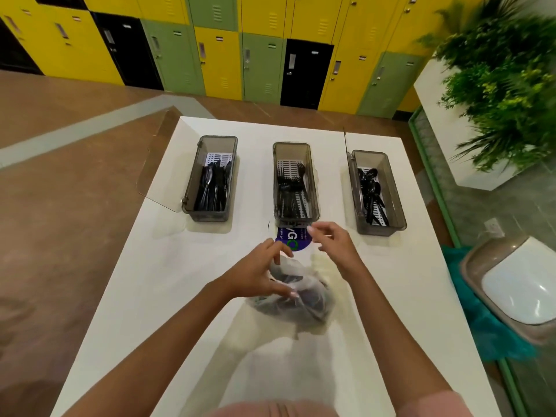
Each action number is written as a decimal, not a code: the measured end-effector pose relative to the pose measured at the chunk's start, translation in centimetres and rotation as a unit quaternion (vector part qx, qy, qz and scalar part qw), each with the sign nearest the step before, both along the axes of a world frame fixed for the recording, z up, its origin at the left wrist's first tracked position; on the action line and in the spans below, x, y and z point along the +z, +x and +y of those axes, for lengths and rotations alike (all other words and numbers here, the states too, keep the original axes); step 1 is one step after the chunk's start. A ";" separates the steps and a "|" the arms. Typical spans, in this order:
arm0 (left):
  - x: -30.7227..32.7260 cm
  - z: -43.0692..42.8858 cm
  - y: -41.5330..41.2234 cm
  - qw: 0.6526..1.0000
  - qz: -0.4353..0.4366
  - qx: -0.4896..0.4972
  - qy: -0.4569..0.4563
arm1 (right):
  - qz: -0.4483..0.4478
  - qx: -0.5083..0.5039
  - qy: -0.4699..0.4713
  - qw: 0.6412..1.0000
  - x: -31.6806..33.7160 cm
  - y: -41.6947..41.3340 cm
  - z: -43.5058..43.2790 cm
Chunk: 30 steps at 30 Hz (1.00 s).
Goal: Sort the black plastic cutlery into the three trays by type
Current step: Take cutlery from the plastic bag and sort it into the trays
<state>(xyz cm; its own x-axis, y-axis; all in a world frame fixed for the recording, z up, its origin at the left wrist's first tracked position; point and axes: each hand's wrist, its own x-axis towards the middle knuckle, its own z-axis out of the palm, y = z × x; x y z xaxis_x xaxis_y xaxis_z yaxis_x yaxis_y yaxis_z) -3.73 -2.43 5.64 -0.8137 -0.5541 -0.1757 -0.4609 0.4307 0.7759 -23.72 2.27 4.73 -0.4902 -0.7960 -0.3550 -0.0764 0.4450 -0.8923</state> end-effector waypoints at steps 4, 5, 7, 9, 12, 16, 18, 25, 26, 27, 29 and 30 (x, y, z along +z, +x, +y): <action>-1.3 0.3 -0.6 0.997 -0.010 -0.013 -0.079 | 0.054 -0.127 0.072 0.988 -2.2 0.6 -4.0; -1.6 0.3 -0.6 0.996 -0.015 -0.010 -0.084 | 0.062 -0.135 0.072 0.986 -2.5 0.9 -4.7; -2.1 0.6 -0.7 0.996 -0.021 -0.008 -0.088 | 0.077 -0.163 0.066 0.981 -2.6 1.3 -5.4; -2.5 0.7 -0.6 0.996 -0.022 -0.005 -0.086 | 0.092 -0.188 0.059 0.976 -2.7 1.5 -5.8; -2.6 0.4 -0.5 0.997 -0.021 -0.001 -0.076 | 0.111 -0.218 0.036 0.969 -2.2 2.0 -6.1; -2.9 0.0 -0.5 0.998 -0.017 0.004 -0.059 | 0.159 -0.213 -0.067 0.962 -0.8 3.2 -6.2; -3.2 0.0 -0.4 0.999 -0.019 0.016 -0.048 | 0.190 -0.170 -0.130 0.958 -0.2 4.4 -6.5; -3.7 -0.2 0.4 0.999 0.007 0.021 -0.050 | 0.267 0.066 -0.222 0.935 0.0 7.5 -9.5; -3.7 -0.1 0.4 0.999 0.009 0.021 -0.048 | 0.260 0.080 -0.214 0.938 -0.1 7.7 -9.7; -3.7 -0.1 0.5 0.999 0.010 0.020 -0.047 | 0.256 0.086 -0.208 0.940 -0.4 7.8 -9.9; -3.6 -0.2 0.8 0.999 0.015 0.023 -0.043 | 0.247 0.094 -0.201 0.943 -0.7 8.2 -10.2; -3.6 -0.2 0.9 0.999 0.017 0.025 -0.044 | 0.242 0.096 -0.197 0.945 -0.9 8.3 -10.2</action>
<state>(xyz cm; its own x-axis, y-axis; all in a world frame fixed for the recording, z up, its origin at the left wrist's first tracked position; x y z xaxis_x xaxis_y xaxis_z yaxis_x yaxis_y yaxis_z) -2.82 -2.61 2.05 -0.7898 -0.6056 -0.0970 -0.4567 0.4752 0.7520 -15.44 -7.96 3.87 -0.3527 -0.9103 0.2168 -0.5642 0.0221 -0.8254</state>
